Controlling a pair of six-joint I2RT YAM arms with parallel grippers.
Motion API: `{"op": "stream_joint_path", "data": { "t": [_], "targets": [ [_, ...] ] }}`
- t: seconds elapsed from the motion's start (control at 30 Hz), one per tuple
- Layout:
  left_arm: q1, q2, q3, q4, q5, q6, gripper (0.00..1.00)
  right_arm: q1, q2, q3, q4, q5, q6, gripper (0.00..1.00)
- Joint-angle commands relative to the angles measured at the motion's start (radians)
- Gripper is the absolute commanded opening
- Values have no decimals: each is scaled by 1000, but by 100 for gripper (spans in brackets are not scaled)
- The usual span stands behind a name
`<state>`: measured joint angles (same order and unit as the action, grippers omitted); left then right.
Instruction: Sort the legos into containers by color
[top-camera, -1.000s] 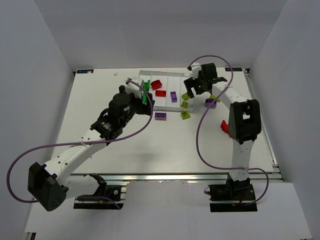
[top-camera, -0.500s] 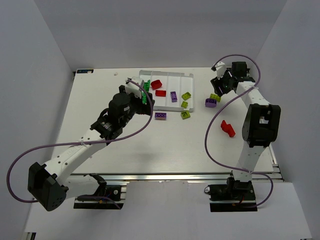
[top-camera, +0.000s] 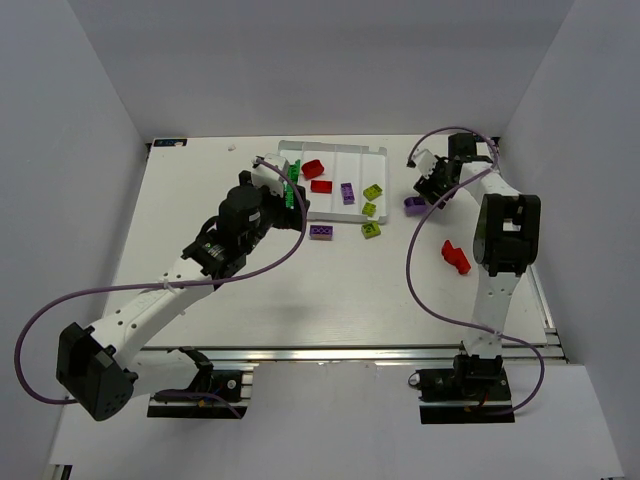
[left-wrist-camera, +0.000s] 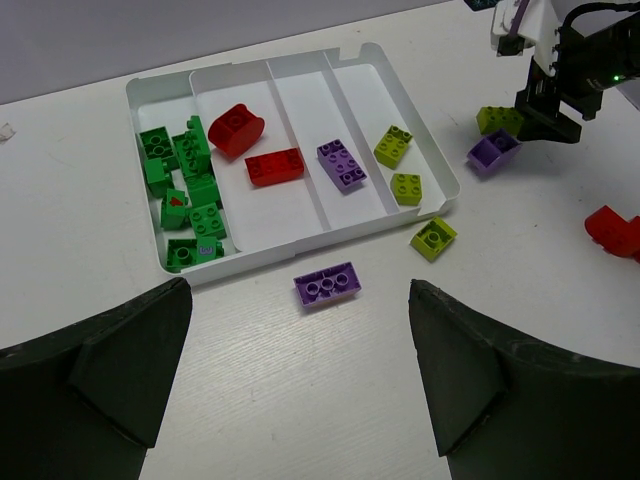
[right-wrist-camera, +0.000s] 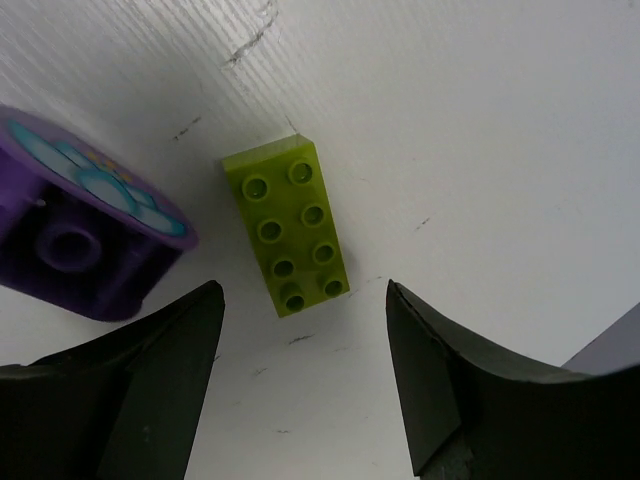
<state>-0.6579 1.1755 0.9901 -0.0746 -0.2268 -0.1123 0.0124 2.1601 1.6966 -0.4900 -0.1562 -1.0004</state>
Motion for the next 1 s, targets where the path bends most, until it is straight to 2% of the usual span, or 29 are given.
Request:
{"op": "stream_joint_path", "data": {
  "t": [0.0,0.3,0.5,0.87,0.97],
  "targets": [
    [3,-2,-4,7,7,6,98,-2,17,71,-65,27,-38,71],
    [4,9,-4,4,6,6,98,0,70,109,-65,28,-64,71],
    [4,19,-4,1,0,10,98,-2,145,244,-169,-38,-55,68],
    [4,13,-2,-1,-2,10,98,0,208,313,-280,-94,-64,66],
    [4,10,-2,1,0,10,98,-2,219,324,-295,-95,-61,60]
  ]
}}
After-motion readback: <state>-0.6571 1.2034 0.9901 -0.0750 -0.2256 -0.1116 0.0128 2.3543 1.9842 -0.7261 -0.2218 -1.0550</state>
